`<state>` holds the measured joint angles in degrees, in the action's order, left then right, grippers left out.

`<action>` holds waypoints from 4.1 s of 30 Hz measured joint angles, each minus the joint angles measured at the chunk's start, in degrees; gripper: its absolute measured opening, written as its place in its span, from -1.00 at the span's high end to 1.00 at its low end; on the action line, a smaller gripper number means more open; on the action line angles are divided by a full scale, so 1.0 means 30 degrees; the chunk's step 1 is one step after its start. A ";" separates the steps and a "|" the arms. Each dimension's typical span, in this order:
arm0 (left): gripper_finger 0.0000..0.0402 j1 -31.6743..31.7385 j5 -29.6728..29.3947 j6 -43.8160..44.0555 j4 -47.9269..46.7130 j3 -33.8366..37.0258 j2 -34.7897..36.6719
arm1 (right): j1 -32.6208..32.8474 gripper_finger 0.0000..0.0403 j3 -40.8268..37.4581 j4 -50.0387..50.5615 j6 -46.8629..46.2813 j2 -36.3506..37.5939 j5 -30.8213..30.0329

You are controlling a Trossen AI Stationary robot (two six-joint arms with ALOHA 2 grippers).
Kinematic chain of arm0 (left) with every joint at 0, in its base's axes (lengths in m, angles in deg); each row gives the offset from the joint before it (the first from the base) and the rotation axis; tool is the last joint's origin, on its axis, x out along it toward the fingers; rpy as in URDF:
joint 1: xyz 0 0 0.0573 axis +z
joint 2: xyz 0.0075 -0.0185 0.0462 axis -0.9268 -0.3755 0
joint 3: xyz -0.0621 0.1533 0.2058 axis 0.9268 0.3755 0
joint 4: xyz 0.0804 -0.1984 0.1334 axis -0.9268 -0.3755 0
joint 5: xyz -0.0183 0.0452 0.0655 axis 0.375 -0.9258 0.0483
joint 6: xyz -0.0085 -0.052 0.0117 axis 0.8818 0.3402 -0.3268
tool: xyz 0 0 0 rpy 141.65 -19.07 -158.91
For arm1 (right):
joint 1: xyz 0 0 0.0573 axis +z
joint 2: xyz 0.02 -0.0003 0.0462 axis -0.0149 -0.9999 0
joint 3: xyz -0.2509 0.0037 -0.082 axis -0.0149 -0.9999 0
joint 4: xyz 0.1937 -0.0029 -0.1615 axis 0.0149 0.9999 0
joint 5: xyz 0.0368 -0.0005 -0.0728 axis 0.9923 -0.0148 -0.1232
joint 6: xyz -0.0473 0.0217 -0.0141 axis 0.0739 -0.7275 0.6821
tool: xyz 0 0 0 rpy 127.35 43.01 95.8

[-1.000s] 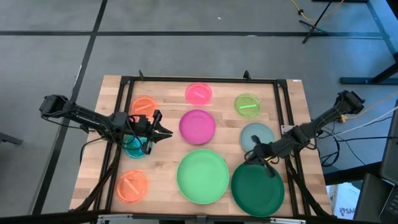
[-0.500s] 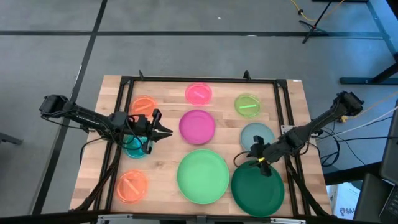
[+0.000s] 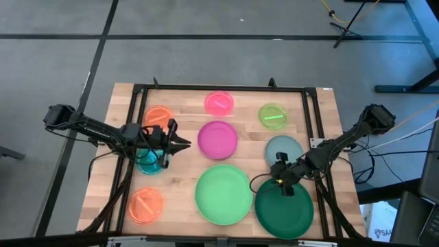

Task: Stack plastic plates
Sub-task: Stack the dark green plate on top of the light green plate

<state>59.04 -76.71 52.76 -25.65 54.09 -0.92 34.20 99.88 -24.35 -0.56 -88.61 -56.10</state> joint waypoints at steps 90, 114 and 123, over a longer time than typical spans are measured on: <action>0.79 -0.0312 -0.0327 -0.0013 -0.0097 0.0022 0.0007 | -0.6942 1.00 0.5880 -0.5789 0.4027 -0.1774 0.1529; 0.79 -0.0291 -0.0327 -0.0008 -0.0083 0.0022 0.0007 | -0.7533 1.00 0.5872 -0.8583 0.4552 -0.7248 0.2338; 0.79 -0.0291 -0.0327 -0.0008 -0.0083 0.0022 0.0007 | -0.7508 0.75 0.5872 -0.8546 0.4595 -0.7257 0.2330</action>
<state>58.17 -77.69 52.73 -25.90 54.15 -0.90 11.68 117.50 -49.99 13.23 -110.37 -49.11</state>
